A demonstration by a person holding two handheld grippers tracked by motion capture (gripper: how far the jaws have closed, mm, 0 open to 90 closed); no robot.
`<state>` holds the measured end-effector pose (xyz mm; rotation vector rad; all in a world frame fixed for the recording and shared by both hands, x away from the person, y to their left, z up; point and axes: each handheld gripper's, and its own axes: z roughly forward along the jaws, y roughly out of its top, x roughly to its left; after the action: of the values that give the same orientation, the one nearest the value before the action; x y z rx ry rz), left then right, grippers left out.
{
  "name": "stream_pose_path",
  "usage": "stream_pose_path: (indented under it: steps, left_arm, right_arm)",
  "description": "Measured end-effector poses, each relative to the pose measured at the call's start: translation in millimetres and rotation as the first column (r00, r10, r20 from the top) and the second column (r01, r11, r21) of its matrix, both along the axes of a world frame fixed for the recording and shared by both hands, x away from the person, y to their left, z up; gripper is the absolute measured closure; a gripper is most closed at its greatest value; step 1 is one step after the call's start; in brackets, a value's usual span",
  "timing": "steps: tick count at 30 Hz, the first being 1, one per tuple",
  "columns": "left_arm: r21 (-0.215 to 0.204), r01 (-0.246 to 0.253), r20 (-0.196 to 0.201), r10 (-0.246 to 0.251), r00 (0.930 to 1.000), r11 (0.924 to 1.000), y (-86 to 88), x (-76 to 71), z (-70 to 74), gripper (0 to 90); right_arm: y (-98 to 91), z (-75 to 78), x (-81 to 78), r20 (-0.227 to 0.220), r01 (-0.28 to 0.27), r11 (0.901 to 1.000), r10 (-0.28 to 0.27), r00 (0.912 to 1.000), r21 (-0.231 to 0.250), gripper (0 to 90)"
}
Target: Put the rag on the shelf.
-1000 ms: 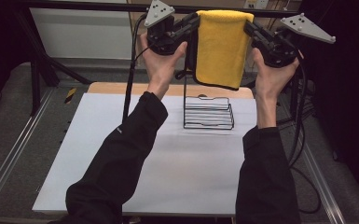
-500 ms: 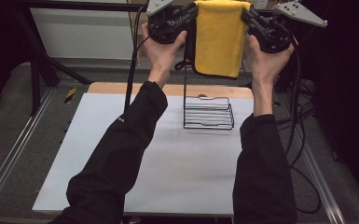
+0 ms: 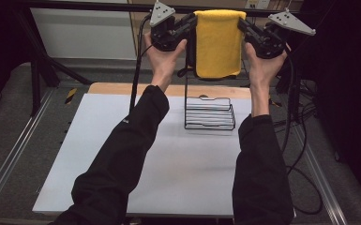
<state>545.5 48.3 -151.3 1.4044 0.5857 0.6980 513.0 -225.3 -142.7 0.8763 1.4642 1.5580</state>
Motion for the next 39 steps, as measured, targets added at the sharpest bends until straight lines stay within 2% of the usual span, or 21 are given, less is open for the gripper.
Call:
stream_pose_path:
  steps: [16,19,23,31,39]
  left_arm:
    - [0.051,0.064,-0.040,-0.062,0.9972,0.9966,-12.4,-11.7,-41.0,77.9]
    - [0.075,0.072,-0.039,-0.069,0.9969,0.9946,-15.4,-14.1,-42.3,78.0]
    - [0.081,0.079,-0.036,-0.077,0.9964,0.9935,-19.7,-17.5,-41.5,77.9]
    - [0.106,0.099,-0.044,-0.094,0.9946,0.9895,-21.7,-24.1,-46.0,77.9]
    - [0.141,0.110,-0.058,-0.103,0.9930,0.9838,-15.8,-30.7,-52.3,77.9]
  right_arm:
    - [-18.9,-43.7,-14.6,-0.064,-0.012,0.9999,0.011,0.9979,-0.008,84.3]
    - [-22.8,-49.8,-16.7,-0.071,-0.012,0.9999,0.011,0.9974,-0.002,84.3]
    - [-28.4,-53.5,-18.7,-0.076,-0.012,0.9999,0.012,0.9971,0.011,84.2]
    - [-32.6,-58.1,-25.7,-0.090,-0.009,1.0000,0.009,0.9959,0.002,84.2]
    - [-30.8,-64.0,-31.8,-0.113,-0.025,0.9996,0.024,0.9933,-0.015,84.0]
